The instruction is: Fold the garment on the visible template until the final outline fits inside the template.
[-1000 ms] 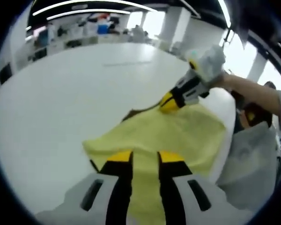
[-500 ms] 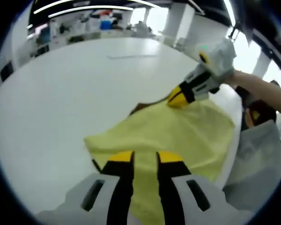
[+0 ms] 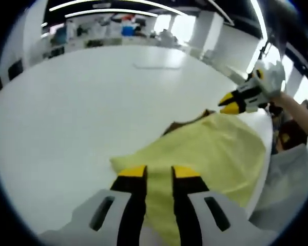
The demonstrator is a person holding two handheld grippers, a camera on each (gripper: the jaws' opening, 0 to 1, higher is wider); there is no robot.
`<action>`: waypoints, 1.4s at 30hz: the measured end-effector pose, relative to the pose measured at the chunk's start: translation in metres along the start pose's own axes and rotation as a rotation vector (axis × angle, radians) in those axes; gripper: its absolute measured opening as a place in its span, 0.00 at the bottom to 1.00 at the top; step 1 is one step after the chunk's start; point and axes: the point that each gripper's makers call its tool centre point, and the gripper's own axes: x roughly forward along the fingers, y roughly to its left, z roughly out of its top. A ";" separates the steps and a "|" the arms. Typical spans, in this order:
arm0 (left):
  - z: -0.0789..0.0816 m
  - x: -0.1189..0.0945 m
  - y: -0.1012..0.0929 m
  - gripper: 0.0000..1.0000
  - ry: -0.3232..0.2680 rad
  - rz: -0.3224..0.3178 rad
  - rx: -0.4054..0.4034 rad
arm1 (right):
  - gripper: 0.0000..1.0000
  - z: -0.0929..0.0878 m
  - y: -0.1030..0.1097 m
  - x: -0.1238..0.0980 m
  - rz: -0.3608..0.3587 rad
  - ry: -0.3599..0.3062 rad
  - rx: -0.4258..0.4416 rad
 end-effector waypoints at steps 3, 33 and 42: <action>-0.002 0.000 0.003 0.15 0.007 0.009 0.002 | 0.09 -0.018 -0.010 -0.011 -0.026 0.017 0.045; -0.018 0.013 0.020 0.00 0.046 0.047 0.019 | 0.01 -0.080 -0.027 -0.018 -0.107 0.088 0.186; -0.020 0.010 0.023 0.00 0.022 0.066 0.012 | 0.01 -0.084 -0.030 -0.021 -0.136 0.076 0.211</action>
